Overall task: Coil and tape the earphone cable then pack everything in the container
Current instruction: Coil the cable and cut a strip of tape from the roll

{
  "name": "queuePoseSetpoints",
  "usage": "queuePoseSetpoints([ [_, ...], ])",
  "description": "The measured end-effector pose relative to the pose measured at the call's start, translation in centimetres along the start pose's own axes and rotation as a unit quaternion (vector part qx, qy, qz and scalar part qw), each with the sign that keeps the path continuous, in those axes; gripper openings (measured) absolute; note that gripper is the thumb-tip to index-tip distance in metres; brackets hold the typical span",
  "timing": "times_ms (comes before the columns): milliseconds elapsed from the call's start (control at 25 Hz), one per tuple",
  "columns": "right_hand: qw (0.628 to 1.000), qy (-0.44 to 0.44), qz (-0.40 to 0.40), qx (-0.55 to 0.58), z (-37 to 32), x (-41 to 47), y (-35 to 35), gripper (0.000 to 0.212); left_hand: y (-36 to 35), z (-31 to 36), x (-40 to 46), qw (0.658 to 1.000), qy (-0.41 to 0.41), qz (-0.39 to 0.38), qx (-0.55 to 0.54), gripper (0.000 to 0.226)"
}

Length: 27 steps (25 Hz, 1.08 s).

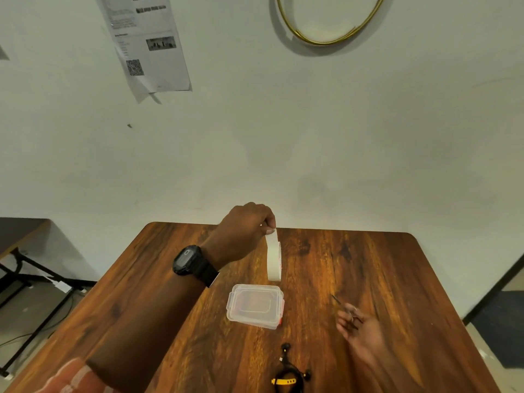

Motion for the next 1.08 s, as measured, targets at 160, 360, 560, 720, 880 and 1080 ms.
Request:
queuePoseSetpoints([
  [160,0.996,0.040,-0.085,-0.004,-1.4,-3.4,-7.4,0.023,0.8,0.5,0.0,0.999,-0.039,-0.001,-0.003,0.005],
  [360,0.867,0.201,-0.176,-0.421,-8.5,-8.4,-15.1,0.047,1.6,1.1,0.0,0.998,-0.069,0.000,0.000,0.007],
  [560,0.555,0.274,-0.190,-0.762,-12.3,-13.4,-21.7,0.039,2.3,1.6,-0.5,0.995,-0.096,-0.002,0.007,0.007],
  [720,0.466,0.262,-0.213,-0.818,-12.9,-13.7,-25.1,0.044,2.7,1.9,-0.7,0.993,-0.115,-0.004,0.023,0.006],
  [880,0.416,0.256,-0.212,-0.846,-12.8,-12.9,-27.1,0.050,3.0,2.3,-0.7,0.991,-0.133,0.000,0.034,0.006],
  [1080,0.404,0.245,-0.227,-0.852,-12.2,-12.4,-28.2,0.047,3.3,2.4,-0.8,0.990,-0.140,0.003,0.036,0.007],
])
Point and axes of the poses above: each hand's wrist, its own x-axis towards the middle knuckle, its own y-axis out of the back of the hand, z = x × y, the point moved 5 cm from there along x, towards the middle knuckle, and after that the axes turned 6 degrees about -z, right-handed, at the moved point
